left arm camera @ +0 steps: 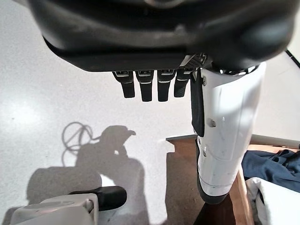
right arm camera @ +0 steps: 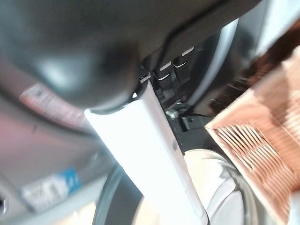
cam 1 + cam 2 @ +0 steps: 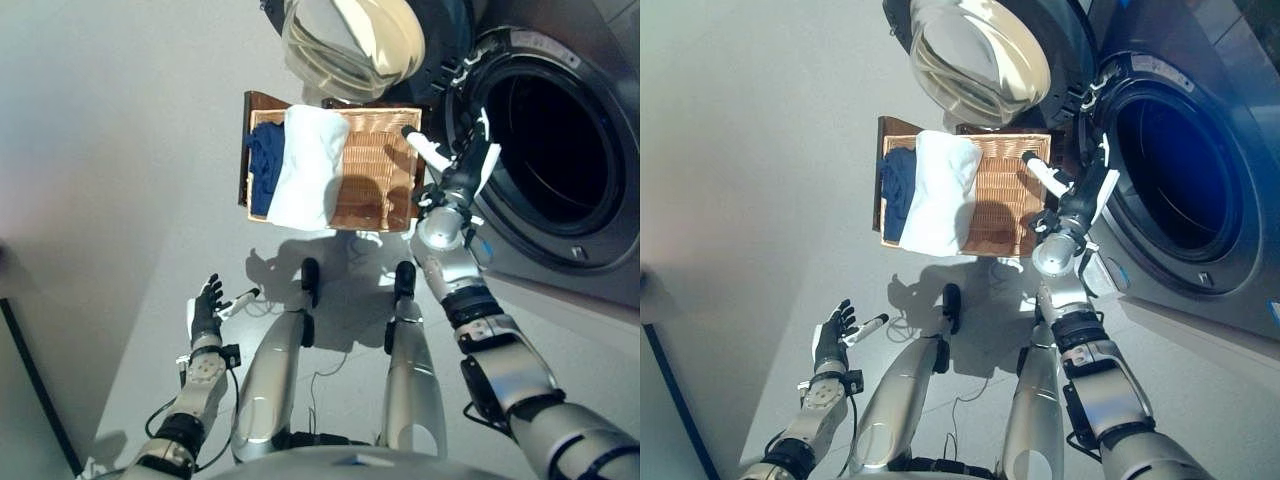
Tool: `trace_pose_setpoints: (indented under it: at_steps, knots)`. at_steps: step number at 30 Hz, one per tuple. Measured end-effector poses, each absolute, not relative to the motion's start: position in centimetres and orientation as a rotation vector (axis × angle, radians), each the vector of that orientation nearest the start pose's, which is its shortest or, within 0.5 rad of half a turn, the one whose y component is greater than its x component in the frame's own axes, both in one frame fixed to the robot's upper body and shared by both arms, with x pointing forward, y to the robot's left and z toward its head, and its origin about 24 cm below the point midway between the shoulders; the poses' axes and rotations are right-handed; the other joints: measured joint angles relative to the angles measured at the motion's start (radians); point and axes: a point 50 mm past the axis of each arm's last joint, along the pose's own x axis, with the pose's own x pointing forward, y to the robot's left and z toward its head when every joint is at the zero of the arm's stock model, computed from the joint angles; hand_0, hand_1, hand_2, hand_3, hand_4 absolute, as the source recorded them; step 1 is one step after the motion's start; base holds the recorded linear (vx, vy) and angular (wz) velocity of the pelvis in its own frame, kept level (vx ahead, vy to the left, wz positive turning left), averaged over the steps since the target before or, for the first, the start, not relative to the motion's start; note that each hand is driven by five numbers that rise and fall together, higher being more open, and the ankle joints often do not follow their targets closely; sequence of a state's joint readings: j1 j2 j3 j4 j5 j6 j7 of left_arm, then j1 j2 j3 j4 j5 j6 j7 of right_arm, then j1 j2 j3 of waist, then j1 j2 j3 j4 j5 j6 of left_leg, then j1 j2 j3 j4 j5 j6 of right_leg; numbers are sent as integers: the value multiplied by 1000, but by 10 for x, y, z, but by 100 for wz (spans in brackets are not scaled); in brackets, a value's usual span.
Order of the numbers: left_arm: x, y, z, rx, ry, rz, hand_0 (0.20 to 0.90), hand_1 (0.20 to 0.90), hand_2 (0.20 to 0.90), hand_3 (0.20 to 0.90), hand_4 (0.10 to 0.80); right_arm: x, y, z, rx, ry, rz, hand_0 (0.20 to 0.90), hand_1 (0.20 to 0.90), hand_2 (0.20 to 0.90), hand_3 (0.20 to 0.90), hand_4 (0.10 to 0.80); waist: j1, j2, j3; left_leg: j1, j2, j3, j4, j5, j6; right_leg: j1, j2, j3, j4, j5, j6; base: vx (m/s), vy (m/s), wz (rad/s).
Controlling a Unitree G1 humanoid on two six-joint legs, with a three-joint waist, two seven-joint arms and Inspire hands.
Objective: Pick up the clothes and place them into the washing machine
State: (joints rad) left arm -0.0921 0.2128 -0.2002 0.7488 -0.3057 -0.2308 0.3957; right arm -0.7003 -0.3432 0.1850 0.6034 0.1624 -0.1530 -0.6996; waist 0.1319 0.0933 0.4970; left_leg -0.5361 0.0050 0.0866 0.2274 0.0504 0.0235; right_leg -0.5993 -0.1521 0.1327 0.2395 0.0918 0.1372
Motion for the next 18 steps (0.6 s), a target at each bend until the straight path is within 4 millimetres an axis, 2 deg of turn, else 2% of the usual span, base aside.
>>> trace_pose_setpoints:
  at_steps: [8,9,11,18]
  knots:
    - [224,202,-73,99,412,365,900,900,900,900,800,369,-210,168,-782,-441,-516,900,900,900,900,800,19,-9,5,0,1,-4,1,0,0,2,1,-4,0,0,-1,0,0,0]
    - [224,203,-73,99,408,367,900,900,900,900,800,370,-209,170,-819,-451,-510,900,900,900,900,800,19,-10,5,0,1,-5,1,0,0,3,1,-4,0,0,-1,8,1,3]
    - [225,207,-71,97,395,374,900,900,900,900,800,374,-206,183,-1066,-509,-448,900,900,900,900,800,20,-15,8,1,1,-11,3,0,0,10,1,-10,-2,0,-1,3,0,7]
    - [226,211,-68,102,375,353,900,900,900,900,800,382,-191,217,-1572,-664,-317,900,900,900,900,800,35,-25,10,5,0,-20,4,0,0,18,-1,-18,-3,-2,-4,4,1,2]
